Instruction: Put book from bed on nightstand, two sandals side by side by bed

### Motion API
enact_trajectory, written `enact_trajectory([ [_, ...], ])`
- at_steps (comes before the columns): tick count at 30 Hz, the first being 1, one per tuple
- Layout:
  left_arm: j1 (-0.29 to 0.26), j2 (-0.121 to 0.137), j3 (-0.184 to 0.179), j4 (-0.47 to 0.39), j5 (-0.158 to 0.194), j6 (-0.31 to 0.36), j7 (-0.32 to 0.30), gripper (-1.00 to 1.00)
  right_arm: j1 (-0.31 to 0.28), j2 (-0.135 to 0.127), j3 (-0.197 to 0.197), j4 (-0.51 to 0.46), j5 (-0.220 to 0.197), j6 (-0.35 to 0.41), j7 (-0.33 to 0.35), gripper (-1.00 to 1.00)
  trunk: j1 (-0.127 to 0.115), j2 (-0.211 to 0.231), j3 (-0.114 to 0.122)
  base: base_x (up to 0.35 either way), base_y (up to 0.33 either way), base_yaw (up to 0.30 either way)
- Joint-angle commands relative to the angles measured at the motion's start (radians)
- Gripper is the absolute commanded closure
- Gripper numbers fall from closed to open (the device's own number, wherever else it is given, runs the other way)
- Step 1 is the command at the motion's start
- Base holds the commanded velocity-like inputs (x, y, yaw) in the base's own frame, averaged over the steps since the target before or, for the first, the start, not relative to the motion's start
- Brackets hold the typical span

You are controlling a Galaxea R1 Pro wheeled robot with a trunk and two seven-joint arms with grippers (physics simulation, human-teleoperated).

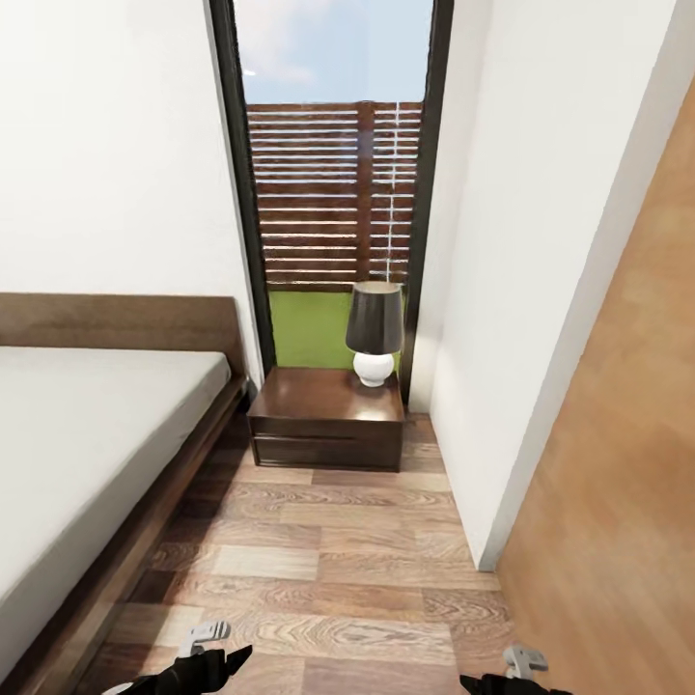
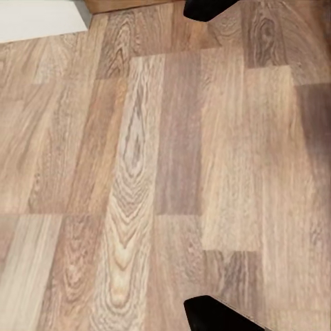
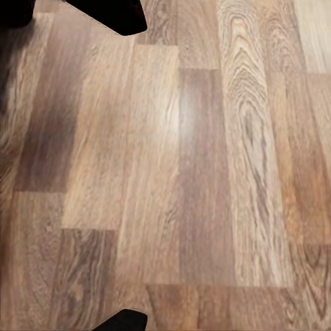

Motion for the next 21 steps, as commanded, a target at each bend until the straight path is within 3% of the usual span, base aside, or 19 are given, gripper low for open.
enact_trajectory([
  [1,-0.001,0.000,0.007,0.000,-0.011,-0.007,-0.002,-1.00,-0.001,0.000,-0.006,0.002,0.003,-0.002,0.003,-1.00,0.000,0.000,-0.001,0.326,0.000,0.000],
  [21,-0.001,0.000,0.006,0.001,-0.011,-0.006,-0.002,-1.00,-0.001,-0.001,-0.006,0.002,0.003,-0.002,0.003,-1.00,0.000,0.000,-0.001,0.326,0.000,0.000],
])
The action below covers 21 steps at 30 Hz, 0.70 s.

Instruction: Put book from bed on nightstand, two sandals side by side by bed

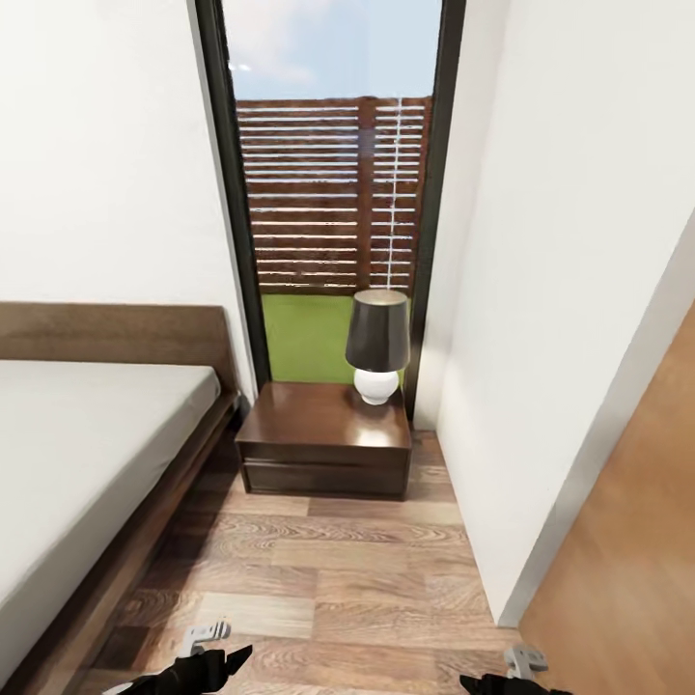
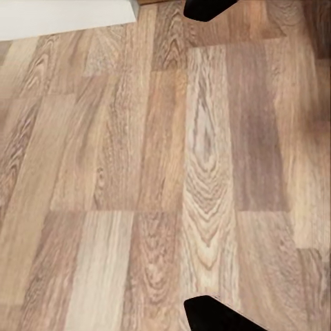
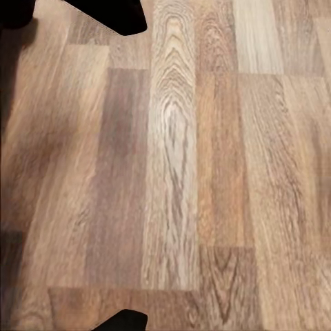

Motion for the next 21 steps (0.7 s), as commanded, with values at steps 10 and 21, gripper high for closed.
enact_trajectory([
  [10,-0.001,0.000,0.006,0.001,-0.011,-0.006,-0.002,-1.00,-0.001,0.000,-0.006,0.002,0.003,-0.002,0.003,-1.00,0.000,0.000,-0.001,0.326,0.000,0.000],
  [21,-0.001,0.000,0.006,0.000,-0.011,-0.007,-0.002,-1.00,-0.001,0.000,-0.006,0.002,0.003,-0.002,0.003,-1.00,0.000,0.000,-0.001,0.310,0.000,0.146],
])
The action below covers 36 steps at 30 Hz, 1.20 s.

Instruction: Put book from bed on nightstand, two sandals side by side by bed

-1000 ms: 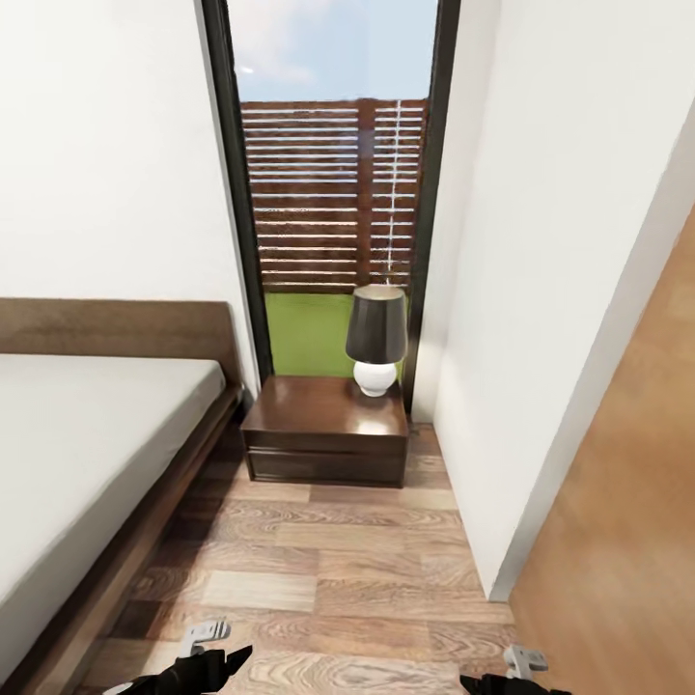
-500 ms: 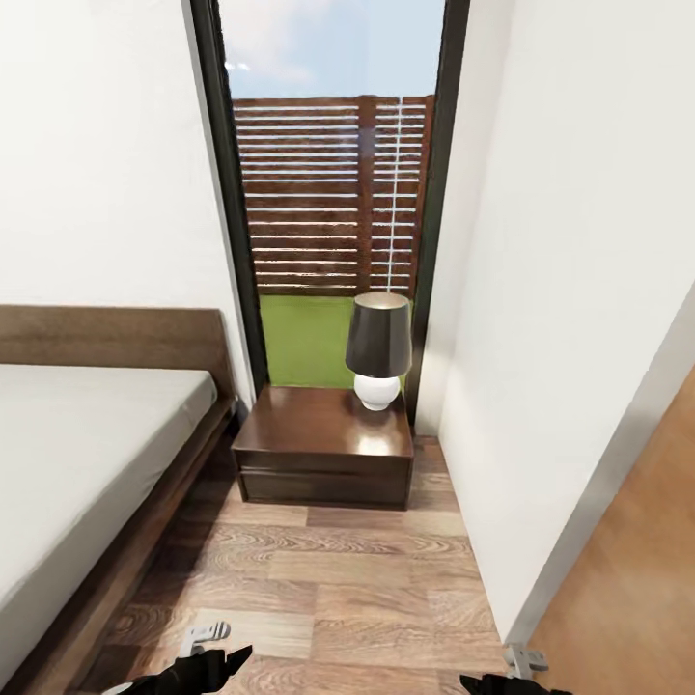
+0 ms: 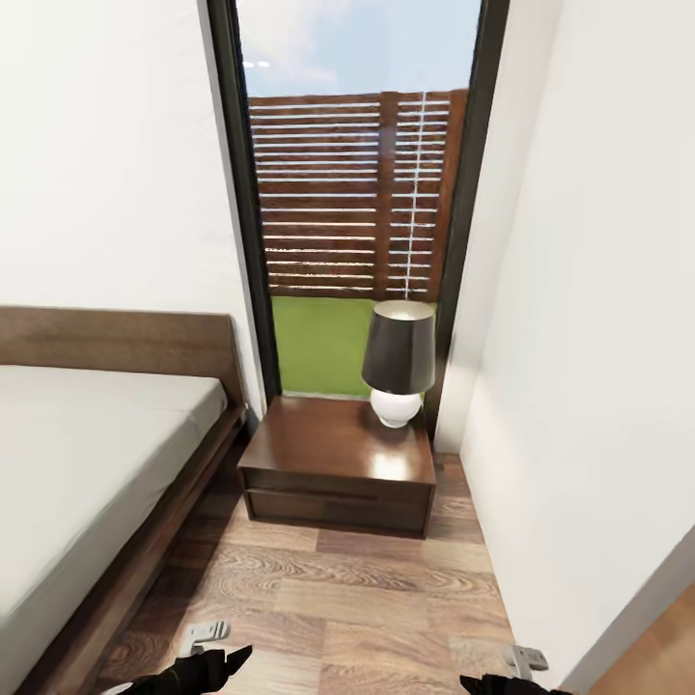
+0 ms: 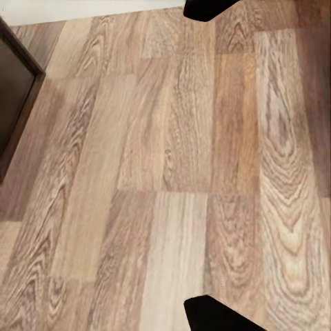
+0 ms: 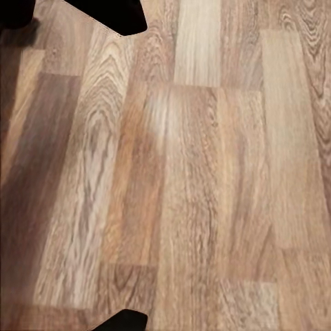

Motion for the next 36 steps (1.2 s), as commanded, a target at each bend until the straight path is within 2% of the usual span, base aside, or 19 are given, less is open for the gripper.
enact_trajectory([
  [1,-0.001,0.000,0.006,0.001,-0.011,-0.006,-0.001,-1.00,-0.001,-0.001,-0.006,0.002,0.003,-0.002,0.003,-1.00,0.000,0.000,-0.001,0.176,0.000,0.267],
  [13,-0.001,0.000,0.006,0.001,-0.011,-0.006,-0.001,-1.00,-0.002,0.000,-0.006,0.002,0.003,-0.002,0.003,-1.00,0.000,0.000,-0.001,0.058,-0.035,0.260],
  [25,-0.001,0.000,0.006,0.001,-0.011,-0.006,-0.001,-1.00,-0.001,0.000,-0.006,0.003,0.003,-0.002,0.003,-1.00,0.000,0.000,-0.001,0.133,-0.093,0.054],
  [36,-0.001,0.000,0.006,0.001,-0.011,-0.005,-0.003,-1.00,-0.001,-0.001,-0.006,0.004,0.003,-0.002,0.002,-1.00,0.000,0.000,-0.001,0.002,-0.001,0.270],
])
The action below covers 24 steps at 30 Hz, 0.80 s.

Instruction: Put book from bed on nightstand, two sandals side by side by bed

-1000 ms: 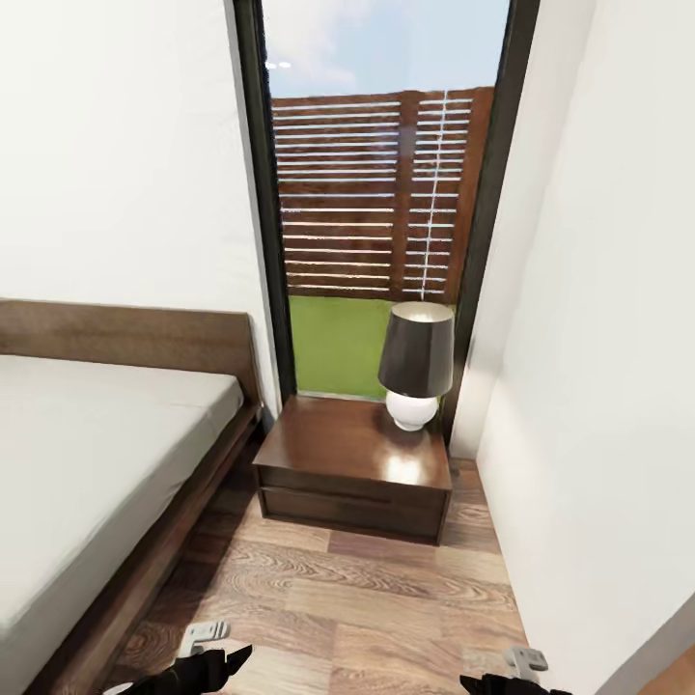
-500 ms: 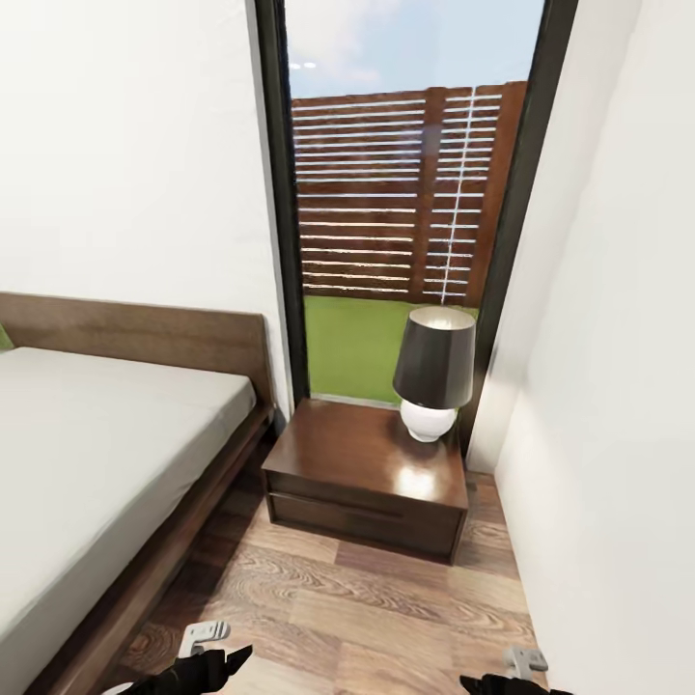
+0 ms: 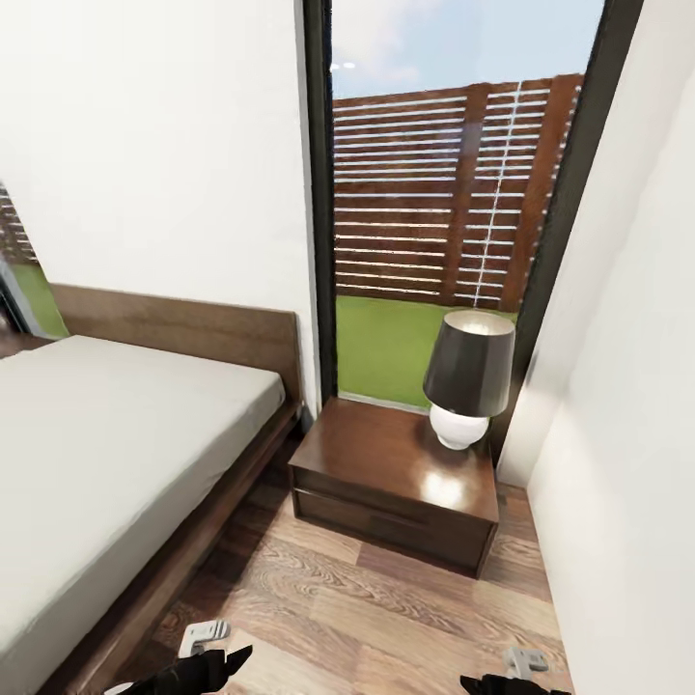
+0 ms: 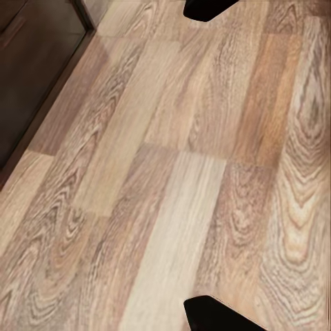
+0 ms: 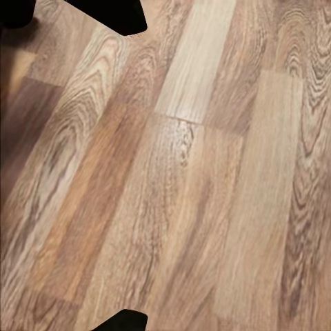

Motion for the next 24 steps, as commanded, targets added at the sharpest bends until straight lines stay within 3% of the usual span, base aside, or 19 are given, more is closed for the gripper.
enact_trajectory([
  [1,-0.001,0.000,0.006,0.000,-0.011,-0.006,-0.001,-1.00,-0.001,-0.001,-0.007,0.003,0.003,-0.002,0.003,-1.00,0.000,0.000,-0.001,0.000,0.000,0.290],
  [24,-0.001,0.000,0.006,0.001,-0.011,-0.006,-0.002,-1.00,-0.001,0.000,-0.007,0.002,0.002,-0.002,0.003,-1.00,0.000,0.000,-0.001,0.000,0.000,0.291],
])
